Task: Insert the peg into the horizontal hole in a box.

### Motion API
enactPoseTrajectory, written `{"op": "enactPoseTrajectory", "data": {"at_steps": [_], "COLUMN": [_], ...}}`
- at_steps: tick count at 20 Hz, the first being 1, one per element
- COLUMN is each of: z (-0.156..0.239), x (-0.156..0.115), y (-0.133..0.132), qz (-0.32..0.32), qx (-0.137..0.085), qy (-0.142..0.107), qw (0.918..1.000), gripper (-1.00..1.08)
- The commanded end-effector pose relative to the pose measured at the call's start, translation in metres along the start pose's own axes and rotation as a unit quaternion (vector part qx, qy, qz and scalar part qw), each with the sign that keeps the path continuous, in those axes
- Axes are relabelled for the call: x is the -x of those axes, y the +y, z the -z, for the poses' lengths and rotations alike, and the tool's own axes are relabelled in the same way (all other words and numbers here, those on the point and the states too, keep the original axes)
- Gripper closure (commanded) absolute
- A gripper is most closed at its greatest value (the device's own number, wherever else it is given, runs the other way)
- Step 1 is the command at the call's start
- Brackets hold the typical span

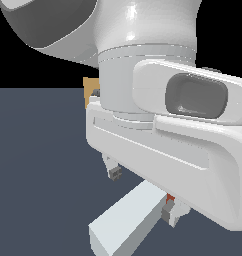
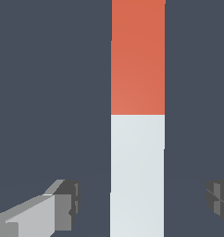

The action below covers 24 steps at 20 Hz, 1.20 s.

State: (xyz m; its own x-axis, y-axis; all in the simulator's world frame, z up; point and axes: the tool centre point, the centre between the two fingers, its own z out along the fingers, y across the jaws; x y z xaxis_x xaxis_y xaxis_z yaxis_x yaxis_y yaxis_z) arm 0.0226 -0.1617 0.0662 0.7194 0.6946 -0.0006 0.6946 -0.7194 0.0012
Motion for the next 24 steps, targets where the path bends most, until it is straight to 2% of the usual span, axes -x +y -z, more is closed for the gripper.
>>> {"op": "enactPoseTrajectory", "data": {"at_steps": [1,7,12,13,24], "z": [-0.009,-0.039,-0.046,-0.046,-0.045], "x": [0.001,0.001,0.001,0.001,0.001], "y": [-0.001,-0.001,0.0,0.0,-0.001], "qz": [-0.001,-0.003,-0.003,-0.003,-0.002], "qx": [-0.001,-0.001,-0.001,-0.001,-0.001], "qy": [0.0,0.0,0.0,0.0,0.0], "qw": [1.0,1.0,1.0,1.0,1.0], "gripper": [-0.92,-0.92,-0.92,1.08,1.08]}}
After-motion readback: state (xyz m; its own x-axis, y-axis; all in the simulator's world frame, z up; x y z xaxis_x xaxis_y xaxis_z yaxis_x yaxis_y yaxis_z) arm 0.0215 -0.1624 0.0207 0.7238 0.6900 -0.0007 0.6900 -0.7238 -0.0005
